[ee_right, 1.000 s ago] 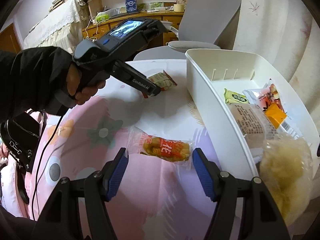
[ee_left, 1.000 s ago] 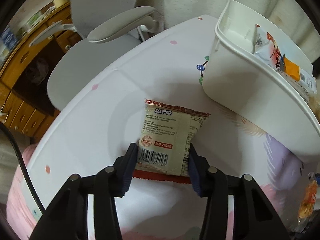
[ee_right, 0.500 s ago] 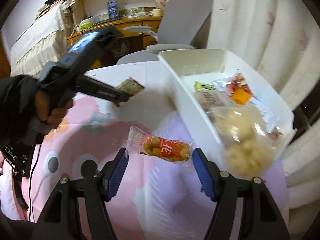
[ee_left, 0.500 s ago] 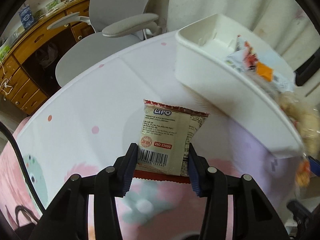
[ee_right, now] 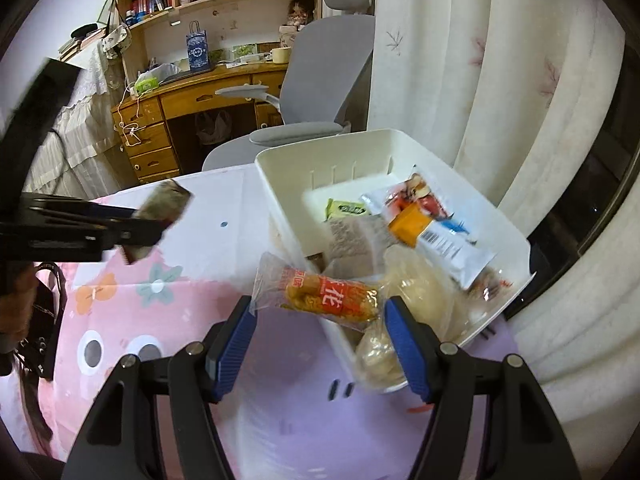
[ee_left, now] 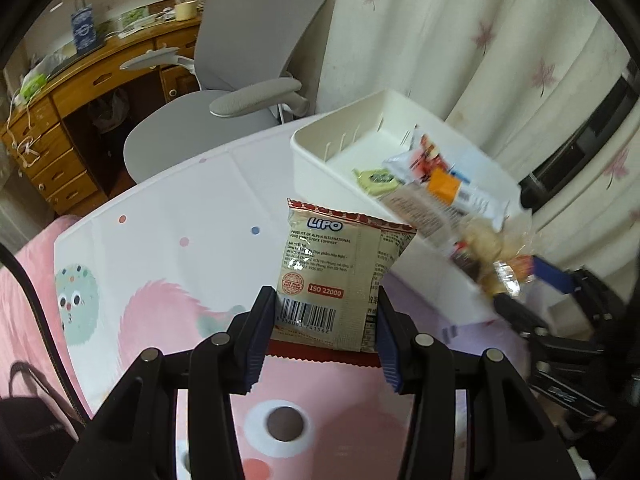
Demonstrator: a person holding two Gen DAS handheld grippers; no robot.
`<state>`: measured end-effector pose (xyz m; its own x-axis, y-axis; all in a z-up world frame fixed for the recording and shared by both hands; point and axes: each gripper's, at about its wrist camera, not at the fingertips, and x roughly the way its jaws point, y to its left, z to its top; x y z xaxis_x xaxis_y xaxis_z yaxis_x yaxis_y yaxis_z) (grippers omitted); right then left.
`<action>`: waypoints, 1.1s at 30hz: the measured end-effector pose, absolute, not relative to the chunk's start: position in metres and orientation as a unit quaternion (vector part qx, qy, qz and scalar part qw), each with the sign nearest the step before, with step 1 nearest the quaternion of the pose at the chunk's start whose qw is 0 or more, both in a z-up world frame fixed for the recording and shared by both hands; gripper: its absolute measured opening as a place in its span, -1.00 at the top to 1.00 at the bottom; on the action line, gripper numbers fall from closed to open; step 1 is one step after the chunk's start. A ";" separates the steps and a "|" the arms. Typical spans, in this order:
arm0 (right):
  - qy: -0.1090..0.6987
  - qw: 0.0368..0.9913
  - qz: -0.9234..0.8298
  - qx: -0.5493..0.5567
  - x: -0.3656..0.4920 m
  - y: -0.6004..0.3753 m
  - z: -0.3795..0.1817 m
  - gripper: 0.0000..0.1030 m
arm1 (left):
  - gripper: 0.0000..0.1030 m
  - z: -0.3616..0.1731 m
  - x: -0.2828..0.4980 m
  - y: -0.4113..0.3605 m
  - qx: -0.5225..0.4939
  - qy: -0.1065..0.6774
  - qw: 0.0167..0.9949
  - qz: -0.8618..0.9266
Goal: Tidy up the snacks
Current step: 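Carry the LIPO packet into the tray with the left gripper while the right gripper carries the candy there, then open the left gripper over the tray while the right gripper releases the candy into it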
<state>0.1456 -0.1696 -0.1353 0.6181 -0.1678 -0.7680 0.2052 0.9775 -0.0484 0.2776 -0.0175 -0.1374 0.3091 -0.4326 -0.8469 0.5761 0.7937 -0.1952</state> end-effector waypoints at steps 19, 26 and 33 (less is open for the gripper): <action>0.430 0.902 -0.041 0.019 0.170 -0.293 -0.125 -0.28 | 0.11 -0.111 0.270 -0.154 0.001 0.478 0.827 -0.296; 0.426 0.903 -0.019 0.048 0.184 -0.329 -0.121 -0.32 | -0.59 -0.115 0.273 -0.183 -0.034 0.486 0.829 -0.275; 0.461 0.884 -0.016 0.070 0.185 -0.340 -0.129 -0.68 | -0.70 -0.110 0.262 -0.166 -0.067 0.502 0.834 -0.219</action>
